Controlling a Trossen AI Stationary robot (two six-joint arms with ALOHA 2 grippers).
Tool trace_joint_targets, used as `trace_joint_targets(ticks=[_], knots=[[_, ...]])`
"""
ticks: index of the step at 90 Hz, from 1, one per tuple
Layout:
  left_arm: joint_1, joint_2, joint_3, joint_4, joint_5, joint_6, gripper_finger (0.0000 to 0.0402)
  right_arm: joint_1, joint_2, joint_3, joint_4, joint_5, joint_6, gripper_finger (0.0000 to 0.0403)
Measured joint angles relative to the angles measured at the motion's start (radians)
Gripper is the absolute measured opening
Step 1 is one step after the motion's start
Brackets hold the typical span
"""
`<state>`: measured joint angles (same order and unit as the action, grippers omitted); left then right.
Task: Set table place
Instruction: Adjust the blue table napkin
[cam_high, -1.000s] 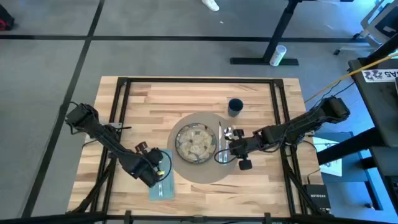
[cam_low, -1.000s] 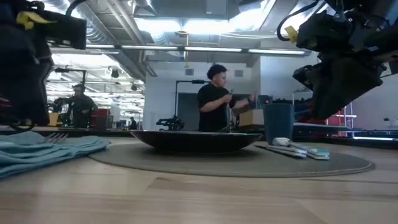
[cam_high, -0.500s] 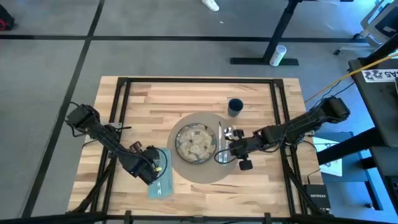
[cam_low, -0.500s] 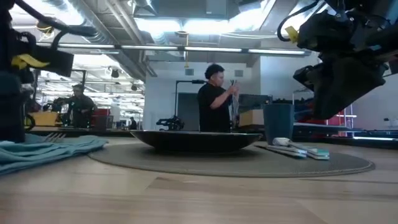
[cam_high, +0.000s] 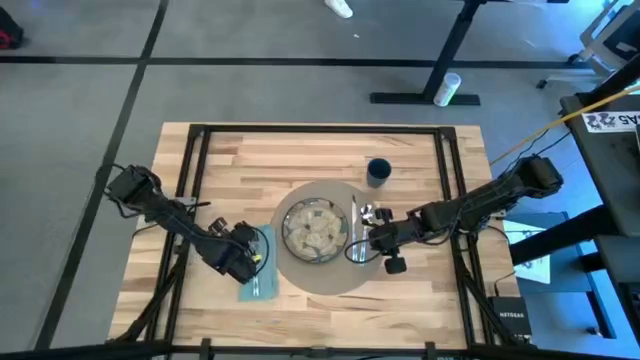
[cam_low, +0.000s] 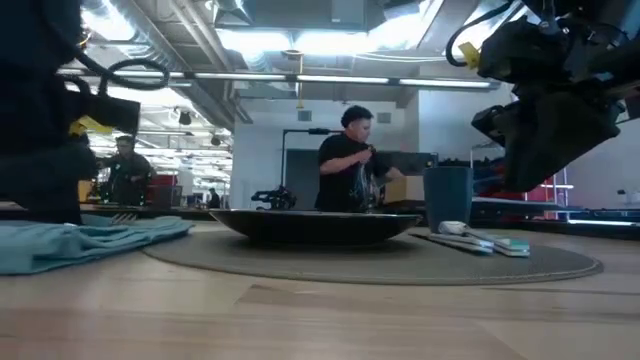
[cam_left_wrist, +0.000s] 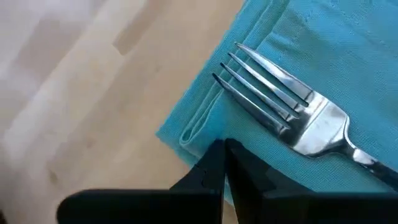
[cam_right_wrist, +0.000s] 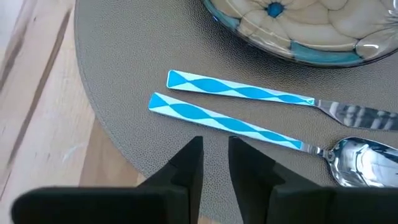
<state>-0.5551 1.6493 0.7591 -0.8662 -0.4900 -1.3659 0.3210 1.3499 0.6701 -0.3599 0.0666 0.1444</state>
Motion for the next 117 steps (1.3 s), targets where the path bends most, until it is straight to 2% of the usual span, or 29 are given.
trace_joint_targets(ticks=[24, 58, 94, 117], knots=[[0.067, 0.003, -0.004, -0.086, -0.016, 0.030, 0.0000, 0.000, 0.000, 0.000, -0.001, 0.000, 0.000, 0.0062], [0.153, 0.003, -0.003, -0.084, -0.064, 0.129, 0.0000, 0.000, 0.000, 0.000, 0.000, 0.000, 0.000, 0.0062], [0.148, 0.002, -0.002, -0.083, -0.070, 0.085, 0.0000, 0.000, 0.000, 0.000, 0.000, -0.007, 0.000, 0.0062], [0.118, -0.053, -0.001, -0.096, -0.072, 0.060, 0.0000, 0.000, 0.000, 0.000, 0.000, -0.007, 0.000, 0.0062]])
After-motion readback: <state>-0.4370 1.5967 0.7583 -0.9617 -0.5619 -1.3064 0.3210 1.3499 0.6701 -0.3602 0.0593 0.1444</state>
